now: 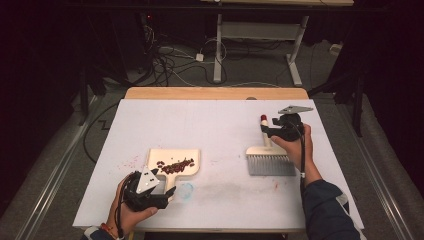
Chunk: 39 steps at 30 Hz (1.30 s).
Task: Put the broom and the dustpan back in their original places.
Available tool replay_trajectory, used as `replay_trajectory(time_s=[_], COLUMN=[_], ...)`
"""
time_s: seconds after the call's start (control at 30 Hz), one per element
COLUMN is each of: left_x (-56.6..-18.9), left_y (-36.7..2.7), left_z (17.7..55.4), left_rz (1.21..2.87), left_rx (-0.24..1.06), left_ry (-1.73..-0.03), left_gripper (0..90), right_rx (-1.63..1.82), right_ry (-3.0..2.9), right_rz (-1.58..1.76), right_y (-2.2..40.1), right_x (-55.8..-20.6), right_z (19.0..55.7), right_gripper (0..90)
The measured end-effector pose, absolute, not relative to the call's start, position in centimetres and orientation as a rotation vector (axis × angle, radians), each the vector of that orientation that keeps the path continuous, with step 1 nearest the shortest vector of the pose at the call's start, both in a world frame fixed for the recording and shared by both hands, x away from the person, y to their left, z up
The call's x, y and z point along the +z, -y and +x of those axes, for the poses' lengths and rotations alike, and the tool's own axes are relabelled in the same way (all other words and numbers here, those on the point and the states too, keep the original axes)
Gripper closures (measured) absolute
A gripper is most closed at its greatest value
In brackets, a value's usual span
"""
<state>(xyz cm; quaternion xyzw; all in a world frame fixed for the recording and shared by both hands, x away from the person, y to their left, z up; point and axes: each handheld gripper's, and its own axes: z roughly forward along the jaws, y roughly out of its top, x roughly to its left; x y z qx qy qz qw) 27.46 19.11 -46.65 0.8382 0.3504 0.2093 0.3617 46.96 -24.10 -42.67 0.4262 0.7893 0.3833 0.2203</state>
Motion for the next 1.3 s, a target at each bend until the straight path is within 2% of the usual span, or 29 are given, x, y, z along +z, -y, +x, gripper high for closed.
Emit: replay_trajectory(time_s=[0.33,0.77,1.3], left_x=[-46.7,-46.7,-46.5], left_y=[-19.2,-19.2,-19.4], left_z=[27.4,27.4,27.3], left_rz=[2.169,2.179,2.165], left_rx=[0.548,0.561,0.567], left_ry=[-0.88,-0.873,-0.865], left_gripper=[20.5,20.3,20.2], right_rx=[1.083,1.127,1.223], right_ry=[-2.146,-2.081,-2.045], right_rz=[1.137,1.057,0.937], right_y=[23.7,22.6,21.8], right_x=[-42.1,-40.2,-38.5], right_z=[46.2,44.3,40.5], right_gripper=[41.2,29.8,24.6])
